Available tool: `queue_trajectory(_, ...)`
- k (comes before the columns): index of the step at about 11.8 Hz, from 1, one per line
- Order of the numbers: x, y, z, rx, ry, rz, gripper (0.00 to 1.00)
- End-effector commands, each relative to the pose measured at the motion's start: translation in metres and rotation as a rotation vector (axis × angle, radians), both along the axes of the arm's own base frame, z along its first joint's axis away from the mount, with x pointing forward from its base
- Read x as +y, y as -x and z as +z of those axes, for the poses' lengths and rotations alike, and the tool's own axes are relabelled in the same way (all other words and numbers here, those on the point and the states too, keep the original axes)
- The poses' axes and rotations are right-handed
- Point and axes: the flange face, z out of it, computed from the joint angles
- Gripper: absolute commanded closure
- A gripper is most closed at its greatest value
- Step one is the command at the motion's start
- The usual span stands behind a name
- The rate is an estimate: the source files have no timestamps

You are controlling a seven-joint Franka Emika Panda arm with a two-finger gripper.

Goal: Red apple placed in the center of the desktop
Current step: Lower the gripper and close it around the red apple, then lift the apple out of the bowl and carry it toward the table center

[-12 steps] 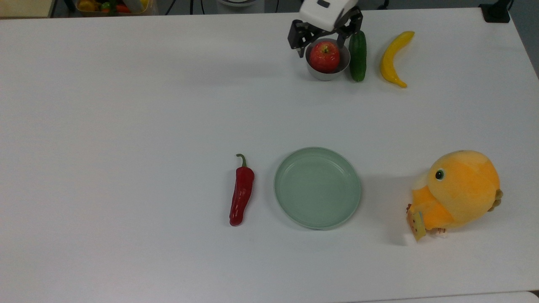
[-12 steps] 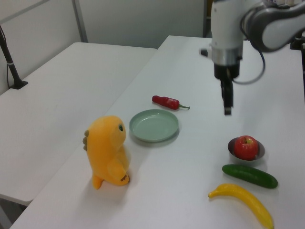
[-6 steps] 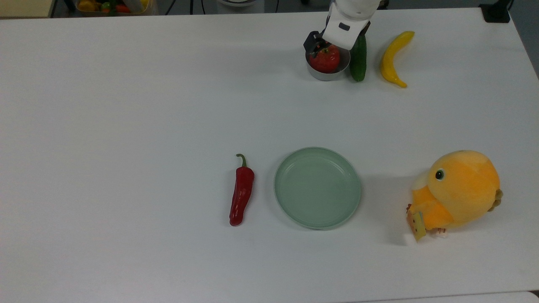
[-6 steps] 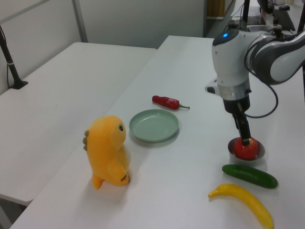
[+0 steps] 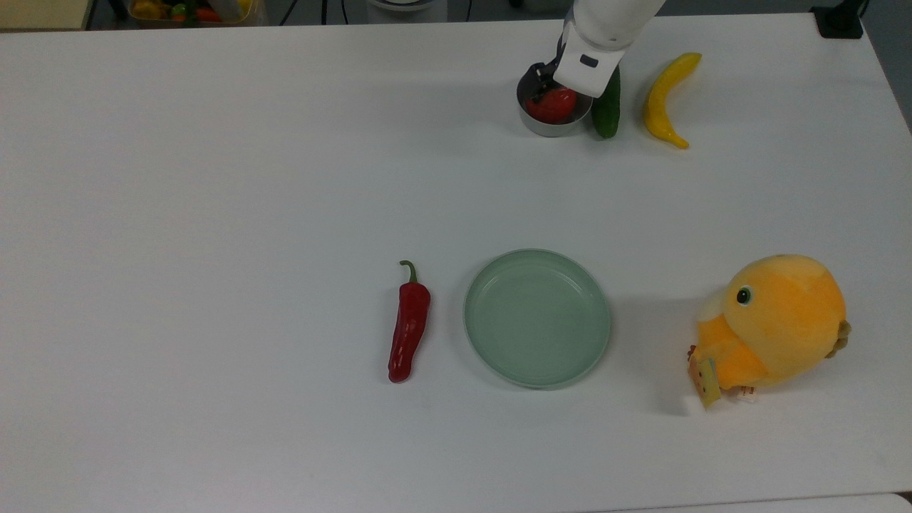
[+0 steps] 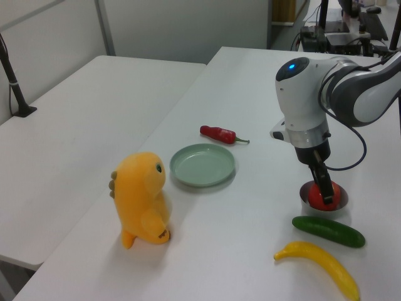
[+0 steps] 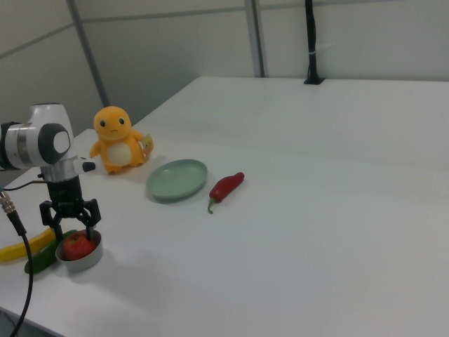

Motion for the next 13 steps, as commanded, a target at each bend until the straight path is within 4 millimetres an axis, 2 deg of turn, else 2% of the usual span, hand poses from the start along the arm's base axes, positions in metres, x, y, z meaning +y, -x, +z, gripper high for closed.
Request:
queue_trajectory(1,-0.002,0.003,-0.011,-0.043,0.017,0.046,0.48)
queue_trajectory(2,-0.002,0.002,-0.011,-0.044,0.017,0.049,0.62)
queue_trajectory(3,-0.003,0.002,-0.009,-0.046,0.018,0.048,0.67)
queue_trajectory(6,-0.001,0.000,-0.001,-0.065,0.010,0.045,0.67)
queue_trajectory(9,0.014,0.007,0.042,-0.144,-0.014,0.067,0.67)
queue_trajectory(13,0.018,0.004,0.107,-0.250,-0.061,0.041,0.66)
